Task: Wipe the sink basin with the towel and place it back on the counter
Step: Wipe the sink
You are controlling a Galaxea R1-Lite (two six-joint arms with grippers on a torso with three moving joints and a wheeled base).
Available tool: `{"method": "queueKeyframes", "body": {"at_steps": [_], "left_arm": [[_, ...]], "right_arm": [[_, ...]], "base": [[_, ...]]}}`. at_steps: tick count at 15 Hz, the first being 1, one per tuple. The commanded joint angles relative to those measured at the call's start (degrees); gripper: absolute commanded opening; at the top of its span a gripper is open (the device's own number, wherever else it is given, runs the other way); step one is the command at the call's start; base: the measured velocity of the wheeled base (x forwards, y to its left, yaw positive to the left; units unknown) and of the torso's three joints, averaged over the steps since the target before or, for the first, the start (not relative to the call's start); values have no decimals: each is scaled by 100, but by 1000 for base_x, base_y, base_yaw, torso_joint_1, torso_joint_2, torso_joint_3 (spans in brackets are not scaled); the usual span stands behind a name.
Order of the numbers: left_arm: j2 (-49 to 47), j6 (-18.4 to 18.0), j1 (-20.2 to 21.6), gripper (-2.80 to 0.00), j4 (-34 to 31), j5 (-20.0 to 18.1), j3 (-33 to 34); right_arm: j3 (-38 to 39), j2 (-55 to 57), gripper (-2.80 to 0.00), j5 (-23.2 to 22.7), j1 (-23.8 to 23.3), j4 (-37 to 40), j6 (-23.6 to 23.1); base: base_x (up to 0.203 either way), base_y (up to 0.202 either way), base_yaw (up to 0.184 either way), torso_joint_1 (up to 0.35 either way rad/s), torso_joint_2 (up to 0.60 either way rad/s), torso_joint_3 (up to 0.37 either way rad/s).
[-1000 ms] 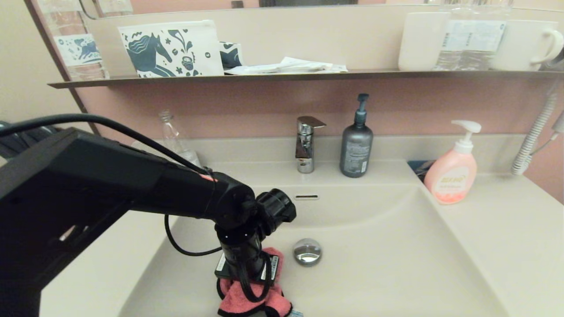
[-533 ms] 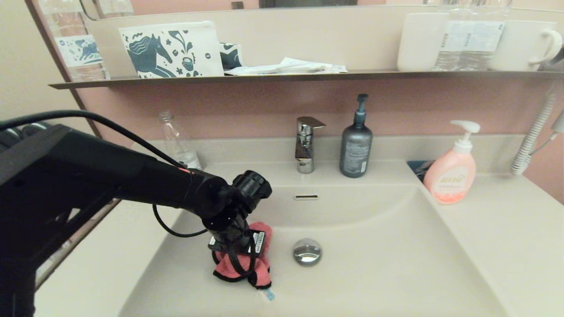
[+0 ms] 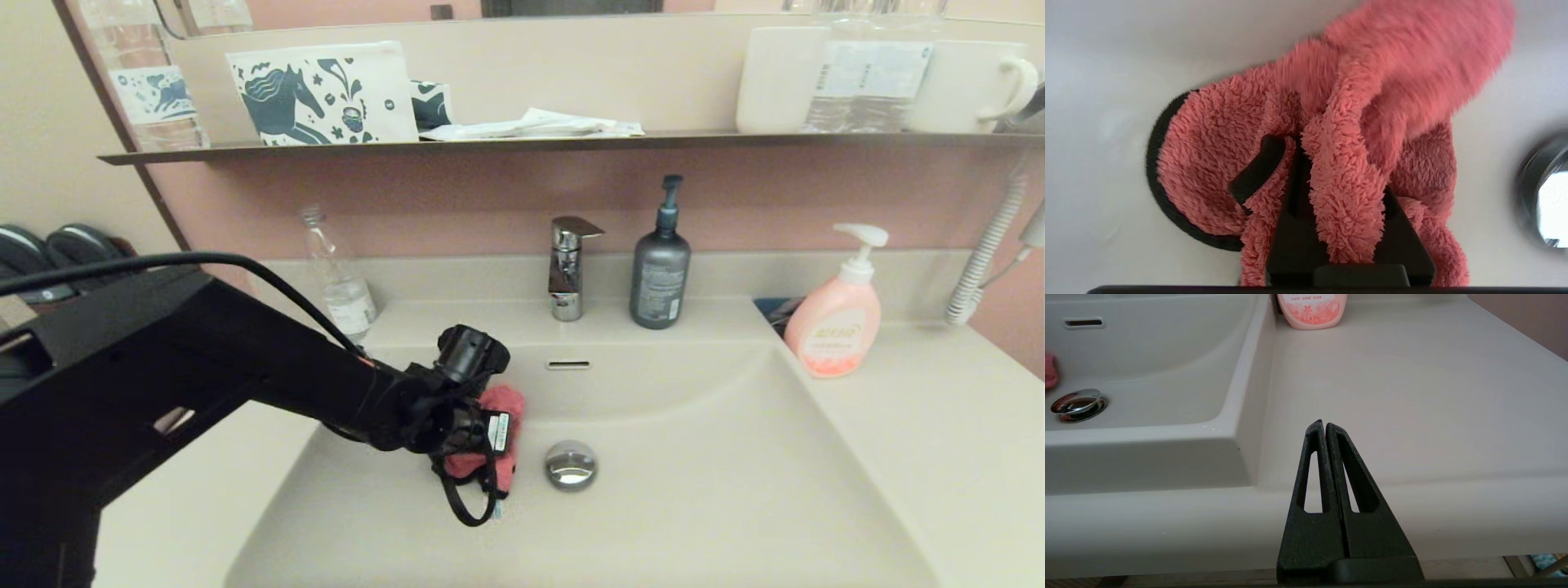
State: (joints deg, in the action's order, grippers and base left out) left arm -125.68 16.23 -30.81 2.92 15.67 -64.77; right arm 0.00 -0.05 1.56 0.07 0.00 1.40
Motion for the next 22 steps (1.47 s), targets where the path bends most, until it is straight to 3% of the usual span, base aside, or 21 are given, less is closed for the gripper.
{"method": "queueKeyframes", "body": {"at_steps": [1, 8, 22], "left_arm": [[-136, 277, -250, -280, 89, -5, -55], [5, 1129, -1183, -280, -465, 171, -378], [-724, 1297, -1787, -280, -632, 343, -1785]], "right_arm": [[0, 5, -280, 2, 1, 0, 0], [0, 5, -280, 2, 1, 0, 0], [0, 5, -280, 2, 1, 0, 0]], "base": [[0, 0, 0, 0, 0, 0], [0, 0, 0, 0, 0, 0], [0, 0, 0, 0, 0, 0]]}}
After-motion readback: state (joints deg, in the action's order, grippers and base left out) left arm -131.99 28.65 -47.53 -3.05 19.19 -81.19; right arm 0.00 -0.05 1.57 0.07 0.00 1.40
